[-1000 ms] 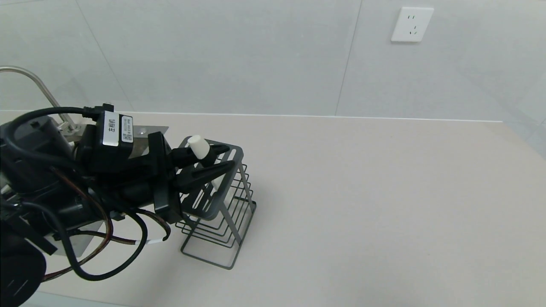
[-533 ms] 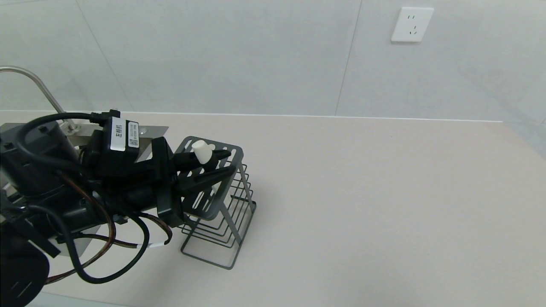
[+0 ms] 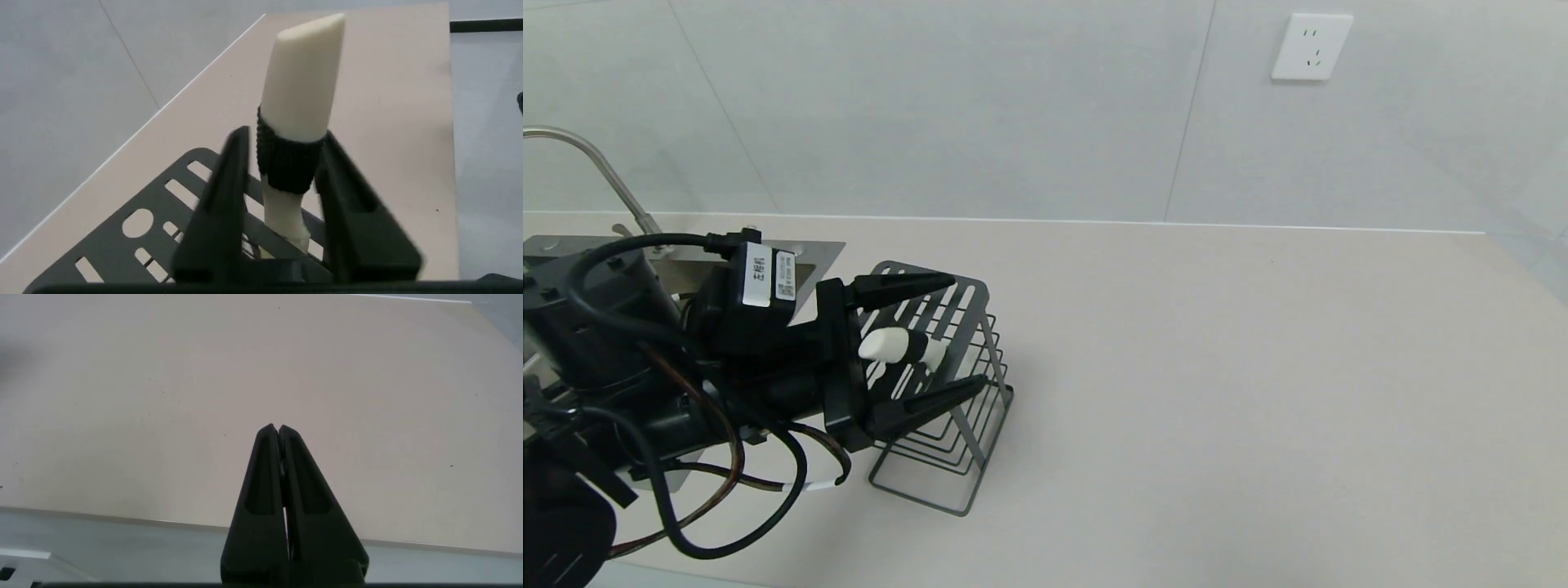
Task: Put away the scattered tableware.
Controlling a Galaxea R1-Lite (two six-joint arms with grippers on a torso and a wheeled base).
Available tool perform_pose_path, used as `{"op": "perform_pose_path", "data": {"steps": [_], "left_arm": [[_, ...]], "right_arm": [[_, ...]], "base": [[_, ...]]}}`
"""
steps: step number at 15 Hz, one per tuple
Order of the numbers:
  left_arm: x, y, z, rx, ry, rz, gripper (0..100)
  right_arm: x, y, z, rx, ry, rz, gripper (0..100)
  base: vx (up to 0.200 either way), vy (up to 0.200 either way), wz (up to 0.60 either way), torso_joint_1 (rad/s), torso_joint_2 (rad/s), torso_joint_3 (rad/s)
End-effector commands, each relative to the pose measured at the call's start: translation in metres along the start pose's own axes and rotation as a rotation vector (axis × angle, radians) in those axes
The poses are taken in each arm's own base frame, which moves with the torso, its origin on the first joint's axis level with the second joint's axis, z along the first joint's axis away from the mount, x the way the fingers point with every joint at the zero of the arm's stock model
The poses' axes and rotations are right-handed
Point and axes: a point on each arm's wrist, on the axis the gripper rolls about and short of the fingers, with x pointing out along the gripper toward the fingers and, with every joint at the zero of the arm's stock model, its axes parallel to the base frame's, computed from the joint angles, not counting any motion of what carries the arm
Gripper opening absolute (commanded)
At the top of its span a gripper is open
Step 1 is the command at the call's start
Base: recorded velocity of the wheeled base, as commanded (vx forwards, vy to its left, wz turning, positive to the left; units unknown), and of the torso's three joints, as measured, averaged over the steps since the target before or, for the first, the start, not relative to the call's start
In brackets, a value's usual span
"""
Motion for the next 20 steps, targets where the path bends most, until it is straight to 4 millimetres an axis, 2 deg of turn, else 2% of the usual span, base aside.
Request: {"op": "perform_pose_path", "data": {"steps": [1, 8, 11, 13, 16, 18, 20], "left_arm": [[0.000, -0.001, 0.001, 0.004, -0.005, -0.002, 100], [0.000, -0.002, 0.004, 0.018, -0.018, -0.003, 100], [-0.008, -0.007, 0.023, 0.068, -0.071, 0.004, 100], [-0.021, -0.015, 0.038, 0.112, -0.109, 0.016, 100], [-0.058, -0.040, 0.075, 0.236, -0.210, 0.056, 100], [-0.084, -0.060, 0.090, 0.284, -0.257, 0.091, 100], [-0.120, -0.092, 0.098, 0.281, -0.262, 0.153, 100]], "right_arm": [[0.000, 0.000, 0.000, 0.000, 0.000, 0.001, 0], [0.000, 0.000, 0.000, 0.001, 0.000, 0.001, 0], [0.000, 0.000, 0.000, 0.001, 0.000, 0.001, 0], [0.000, 0.000, 0.000, 0.009, 0.000, 0.001, 0], [0.000, 0.000, 0.000, 0.010, 0.000, 0.001, 0], [0.000, 0.000, 0.000, 0.012, 0.000, 0.001, 0], [0.000, 0.000, 0.000, 0.012, 0.000, 0.001, 0]], "base": [[0.000, 0.000, 0.00, 0.000, 0.00, 0.000], [0.000, 0.000, 0.00, 0.000, 0.00, 0.000], [0.000, 0.000, 0.00, 0.000, 0.00, 0.000], [0.000, 0.000, 0.00, 0.000, 0.00, 0.000], [0.000, 0.000, 0.00, 0.000, 0.00, 0.000], [0.000, 0.000, 0.00, 0.000, 0.00, 0.000], [0.000, 0.000, 0.00, 0.000, 0.00, 0.000]]}}
